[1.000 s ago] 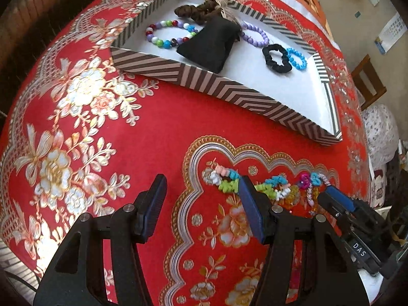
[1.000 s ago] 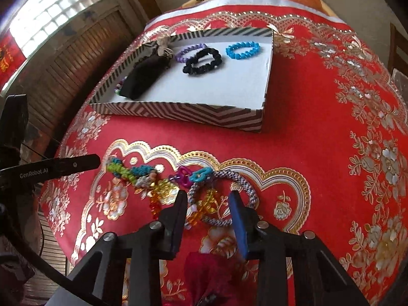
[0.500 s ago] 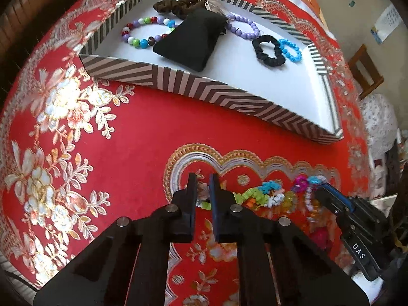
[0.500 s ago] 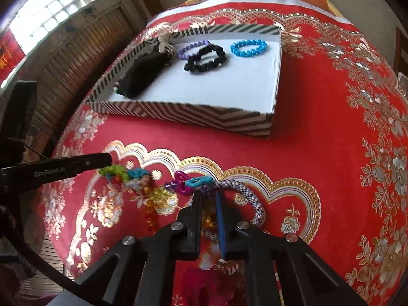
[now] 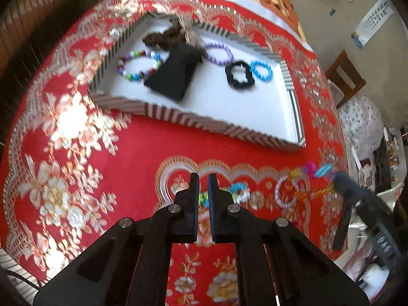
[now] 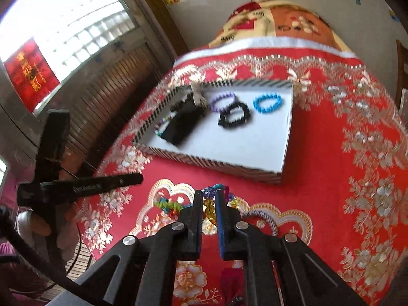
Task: Organize jewelry
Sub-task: 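Lift both held bracelets and carry them toward the tray, then lower both bracelets into the tray and open both grippers, then grasp the red satin bow clip with the left gripper while the right grasps the grey braided bracelet, then carry the bow clip and grey bracelet into the tray and open both grippers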
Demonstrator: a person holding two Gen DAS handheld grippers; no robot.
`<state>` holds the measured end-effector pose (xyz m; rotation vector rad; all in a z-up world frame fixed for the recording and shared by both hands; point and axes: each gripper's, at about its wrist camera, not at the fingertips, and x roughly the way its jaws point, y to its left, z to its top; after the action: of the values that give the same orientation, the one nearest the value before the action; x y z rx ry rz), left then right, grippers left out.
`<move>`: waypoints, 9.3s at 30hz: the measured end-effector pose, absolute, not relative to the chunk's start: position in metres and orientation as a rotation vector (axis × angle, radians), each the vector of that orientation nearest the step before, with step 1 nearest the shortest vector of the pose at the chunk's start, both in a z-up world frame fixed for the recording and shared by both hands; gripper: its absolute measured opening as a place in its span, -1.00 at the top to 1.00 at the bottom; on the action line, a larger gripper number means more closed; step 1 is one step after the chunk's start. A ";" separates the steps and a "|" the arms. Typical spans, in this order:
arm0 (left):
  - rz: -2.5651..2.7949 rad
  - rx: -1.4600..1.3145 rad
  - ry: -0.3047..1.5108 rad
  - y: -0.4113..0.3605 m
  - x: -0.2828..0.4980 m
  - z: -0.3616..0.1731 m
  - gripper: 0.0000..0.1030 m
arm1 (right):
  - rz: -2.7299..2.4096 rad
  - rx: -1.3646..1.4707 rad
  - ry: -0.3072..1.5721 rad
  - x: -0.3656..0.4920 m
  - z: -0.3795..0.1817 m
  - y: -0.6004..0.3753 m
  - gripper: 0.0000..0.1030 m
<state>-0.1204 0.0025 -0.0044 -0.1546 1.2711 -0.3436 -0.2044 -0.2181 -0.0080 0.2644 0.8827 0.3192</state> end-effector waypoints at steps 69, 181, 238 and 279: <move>-0.297 -0.092 1.070 -0.029 -0.063 0.078 0.92 | 0.283 0.239 0.754 -0.169 0.064 -0.246 0.84; -0.651 0.213 1.320 -0.143 -0.249 -0.046 -0.10 | 0.024 0.281 1.016 -0.287 -0.054 -0.302 0.18; -0.380 0.107 1.100 -0.063 -0.086 0.034 0.72 | 0.155 0.111 0.869 -0.165 0.018 -0.244 0.88; -0.426 0.097 1.312 -0.101 0.012 -0.052 0.72 | 0.132 0.089 1.127 -0.049 -0.083 -0.235 0.88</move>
<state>0.0116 -0.1013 -0.0523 0.0966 1.3116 -0.4260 -0.0490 -0.2347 -0.0834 0.0891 1.1275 0.1319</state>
